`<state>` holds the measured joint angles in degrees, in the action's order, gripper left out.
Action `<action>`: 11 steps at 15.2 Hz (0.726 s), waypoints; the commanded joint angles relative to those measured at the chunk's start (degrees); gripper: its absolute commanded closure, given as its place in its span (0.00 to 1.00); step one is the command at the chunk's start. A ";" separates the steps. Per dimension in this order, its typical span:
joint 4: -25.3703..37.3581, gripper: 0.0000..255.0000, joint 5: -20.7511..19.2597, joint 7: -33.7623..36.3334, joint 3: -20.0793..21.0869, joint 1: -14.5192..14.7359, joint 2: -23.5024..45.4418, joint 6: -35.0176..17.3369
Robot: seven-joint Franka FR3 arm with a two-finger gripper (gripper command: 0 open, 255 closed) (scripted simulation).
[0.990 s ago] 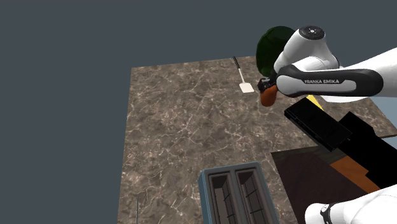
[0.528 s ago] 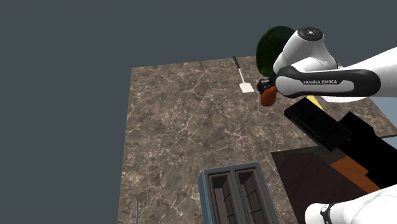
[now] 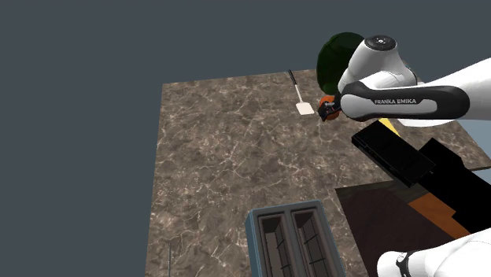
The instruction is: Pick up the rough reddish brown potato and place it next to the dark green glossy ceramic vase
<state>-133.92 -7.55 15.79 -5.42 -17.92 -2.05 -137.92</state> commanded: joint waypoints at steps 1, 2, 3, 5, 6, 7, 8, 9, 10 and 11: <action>0.39 0.00 0.05 0.03 0.18 0.16 -2.44 2.93; 1.04 0.00 0.12 0.01 0.29 0.25 -3.73 4.87; 1.60 0.00 0.17 -0.01 0.38 0.32 -4.69 6.40; 1.59 0.00 0.17 0.00 0.39 0.32 -4.69 6.40; 1.60 0.00 0.17 -0.01 0.39 0.32 -4.69 6.40; 1.60 0.00 0.17 -0.01 0.39 0.32 -4.69 6.40; 1.60 0.00 0.18 -0.01 0.39 0.32 -4.69 6.40; 1.60 0.00 0.18 -0.01 0.39 0.32 -4.69 6.40; 1.60 0.00 0.18 -0.01 0.39 0.32 -4.69 6.40; 1.60 0.00 0.18 -0.01 0.39 0.32 -4.69 6.40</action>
